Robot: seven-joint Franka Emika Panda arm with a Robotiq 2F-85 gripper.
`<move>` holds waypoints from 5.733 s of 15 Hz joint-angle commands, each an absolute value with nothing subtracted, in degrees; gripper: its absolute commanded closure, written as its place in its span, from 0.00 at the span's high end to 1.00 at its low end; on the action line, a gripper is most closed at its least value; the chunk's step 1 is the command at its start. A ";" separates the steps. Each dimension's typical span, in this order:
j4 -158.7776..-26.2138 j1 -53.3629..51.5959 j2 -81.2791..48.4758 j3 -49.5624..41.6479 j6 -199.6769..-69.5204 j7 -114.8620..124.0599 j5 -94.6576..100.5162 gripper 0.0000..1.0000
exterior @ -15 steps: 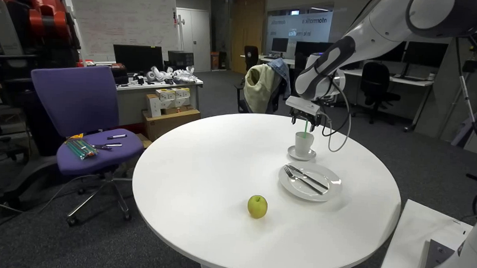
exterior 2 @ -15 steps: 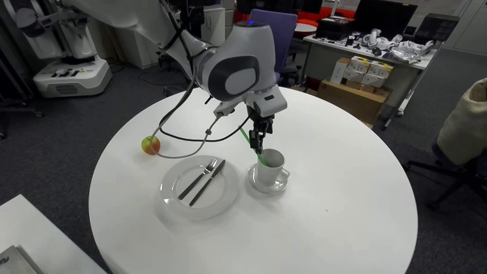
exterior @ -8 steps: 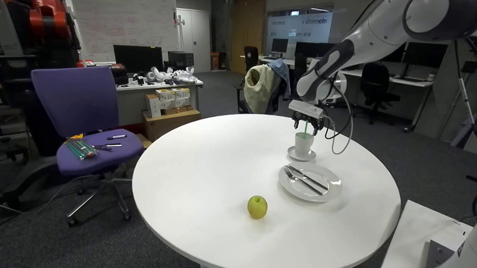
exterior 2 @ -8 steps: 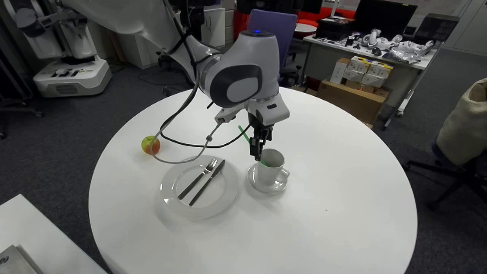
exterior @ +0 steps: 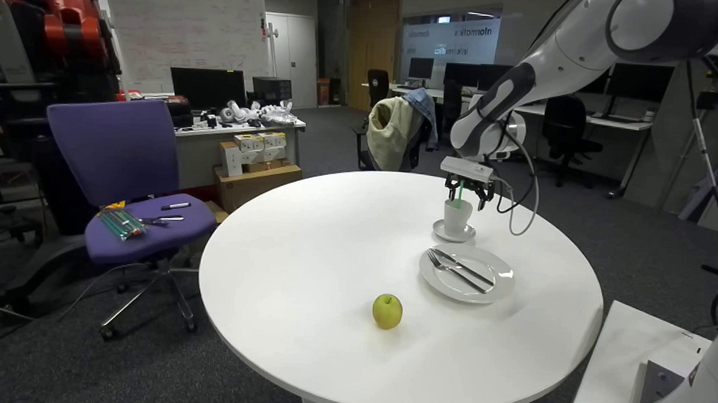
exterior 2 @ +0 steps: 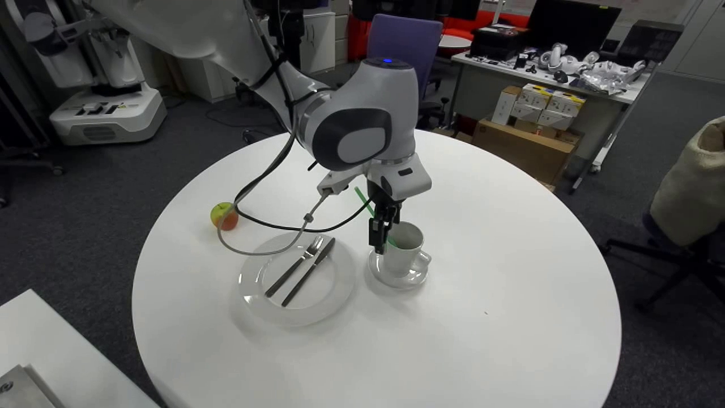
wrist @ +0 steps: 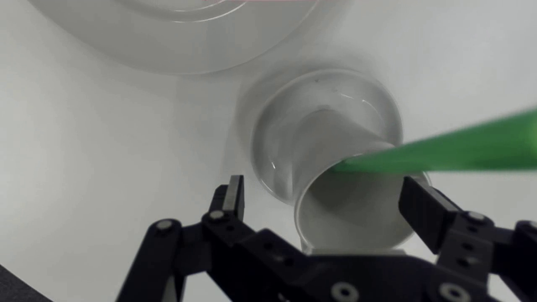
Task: Remove the white mug from the plate and put it on the table
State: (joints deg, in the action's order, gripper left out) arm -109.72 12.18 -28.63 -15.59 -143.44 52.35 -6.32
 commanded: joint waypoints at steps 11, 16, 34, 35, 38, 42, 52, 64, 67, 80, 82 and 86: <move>-104.73 12.46 -33.95 -18.10 -140.20 51.02 -5.90 1.00; -101.74 12.22 -36.48 -18.22 -140.46 50.59 -5.63 1.00; -103.04 12.82 -33.71 -17.38 -141.52 38.65 -6.65 0.02; -103.88 12.70 -32.44 -17.20 -141.93 37.95 -6.83 0.02; -106.31 12.44 -29.00 -16.75 -142.84 35.48 -7.13 0.02; -109.51 12.24 -23.84 -16.01 -142.87 32.25 -7.79 0.02; -127.86 13.95 -6.17 -16.25 -140.37 14.97 -7.54 0.02; -127.45 18.82 -10.93 -20.29 -142.73 17.50 -9.56 0.02; -124.74 19.81 -15.33 -20.72 -141.97 18.95 -10.69 0.02; -118.57 19.98 -23.02 -20.80 -144.96 19.24 -13.20 0.02; -119.17 19.55 -23.23 -21.14 -148.41 18.57 -11.77 0.02; -119.14 19.34 -24.29 -21.13 -152.46 18.78 -10.79 0.02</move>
State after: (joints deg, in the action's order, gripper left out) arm -119.31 19.56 -24.15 -20.75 -149.48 19.30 -11.88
